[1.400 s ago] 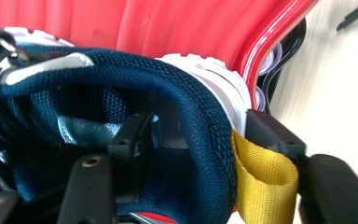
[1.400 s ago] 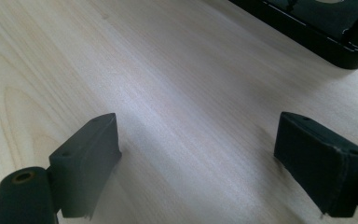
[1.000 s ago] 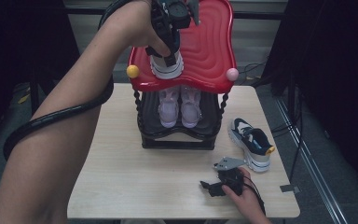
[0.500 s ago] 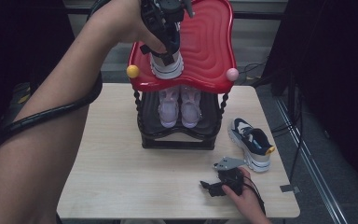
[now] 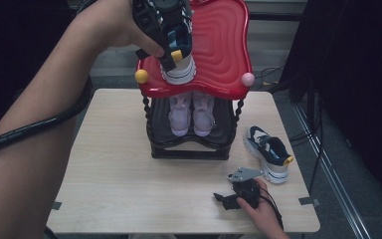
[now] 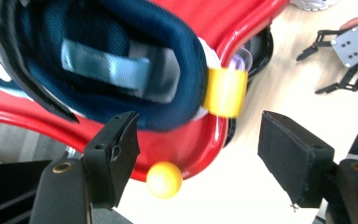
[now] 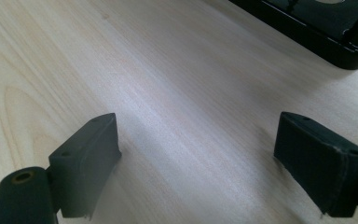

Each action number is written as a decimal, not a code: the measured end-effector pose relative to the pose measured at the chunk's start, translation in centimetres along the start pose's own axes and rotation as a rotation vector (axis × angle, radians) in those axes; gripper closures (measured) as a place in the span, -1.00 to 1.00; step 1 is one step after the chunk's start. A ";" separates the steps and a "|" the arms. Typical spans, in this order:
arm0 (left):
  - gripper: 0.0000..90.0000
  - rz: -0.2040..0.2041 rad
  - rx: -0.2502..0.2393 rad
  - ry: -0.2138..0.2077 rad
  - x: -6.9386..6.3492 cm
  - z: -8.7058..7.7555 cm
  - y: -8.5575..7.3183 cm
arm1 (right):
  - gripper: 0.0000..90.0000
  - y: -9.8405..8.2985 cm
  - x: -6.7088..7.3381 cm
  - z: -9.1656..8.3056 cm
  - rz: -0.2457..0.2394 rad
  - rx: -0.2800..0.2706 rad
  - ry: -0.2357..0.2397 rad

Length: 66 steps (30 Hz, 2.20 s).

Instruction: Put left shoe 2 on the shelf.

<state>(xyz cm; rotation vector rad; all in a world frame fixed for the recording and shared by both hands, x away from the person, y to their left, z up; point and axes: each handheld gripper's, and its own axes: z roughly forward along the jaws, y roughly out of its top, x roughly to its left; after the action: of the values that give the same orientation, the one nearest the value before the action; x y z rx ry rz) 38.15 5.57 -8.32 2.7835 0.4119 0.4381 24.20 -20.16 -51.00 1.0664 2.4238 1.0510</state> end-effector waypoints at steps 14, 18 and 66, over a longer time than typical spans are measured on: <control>-0.37 -0.040 -0.002 -0.040 0.0 0.3 -2.6 | -0.71 0.0 0.0 0.0 0.000 -0.002 0.001; -0.37 -0.054 0.001 -0.047 -0.1 0.4 -3.3 | -0.71 0.0 0.0 0.0 0.000 0.000 0.000; -0.34 -0.139 0.084 -0.127 -1.9 3.8 -12.1 | -0.71 0.0 0.1 0.0 0.003 0.001 -0.002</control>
<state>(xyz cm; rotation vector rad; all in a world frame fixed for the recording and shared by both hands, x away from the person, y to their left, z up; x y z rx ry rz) 34.93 15.09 -16.24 2.8199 0.6017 0.2157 24.16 -20.12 -51.00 1.0710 2.4224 1.0486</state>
